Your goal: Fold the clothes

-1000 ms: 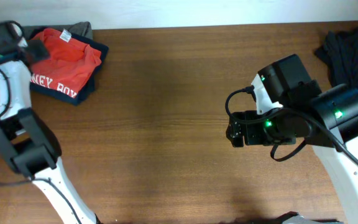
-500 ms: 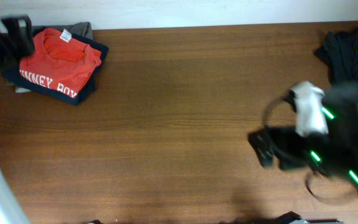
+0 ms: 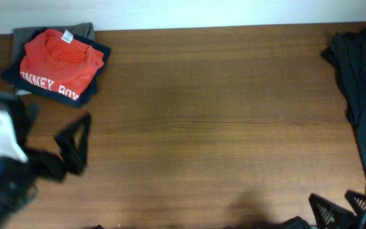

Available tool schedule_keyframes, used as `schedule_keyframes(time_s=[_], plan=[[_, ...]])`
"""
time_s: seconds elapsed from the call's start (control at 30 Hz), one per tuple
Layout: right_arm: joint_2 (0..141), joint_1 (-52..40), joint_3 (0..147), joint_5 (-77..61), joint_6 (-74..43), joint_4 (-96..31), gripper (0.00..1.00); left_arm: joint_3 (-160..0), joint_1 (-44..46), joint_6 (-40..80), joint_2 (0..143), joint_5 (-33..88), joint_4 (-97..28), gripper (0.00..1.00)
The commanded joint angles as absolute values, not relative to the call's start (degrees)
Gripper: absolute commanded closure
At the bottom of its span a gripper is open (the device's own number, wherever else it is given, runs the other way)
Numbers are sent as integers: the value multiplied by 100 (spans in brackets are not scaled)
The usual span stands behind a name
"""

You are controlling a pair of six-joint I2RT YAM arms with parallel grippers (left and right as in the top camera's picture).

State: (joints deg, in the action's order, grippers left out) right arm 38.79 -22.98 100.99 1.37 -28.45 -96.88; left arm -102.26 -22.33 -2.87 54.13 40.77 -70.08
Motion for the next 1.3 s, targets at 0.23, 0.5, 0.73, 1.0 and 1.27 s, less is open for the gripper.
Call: schedule_keyframes(time_s=[0.23, 0.5, 0.73, 1.0, 1.27], plan=[[2147, -2268, 7922, 1210, -3472, -8680, 12, -7144, -2156, -458, 3059, 4421, -6475, 1], [1726, -2283, 7002, 2276, -3505, -7603, 1, -6038, -1933, 248, 2842, 4447, -5881, 1], [1723, -2285, 6882, 2257, -3645, -7181, 1, -5870, -965, 390, 2842, 4825, -5037, 1], [1723, -2285, 6879, 2257, -3715, -6606, 1, -5870, 521, 381, 2842, 4821, -5190, 1], [1723, -2285, 6879, 2318, -3712, -6619, 1, -5870, 714, 384, 2842, 4530, -5190, 1]])
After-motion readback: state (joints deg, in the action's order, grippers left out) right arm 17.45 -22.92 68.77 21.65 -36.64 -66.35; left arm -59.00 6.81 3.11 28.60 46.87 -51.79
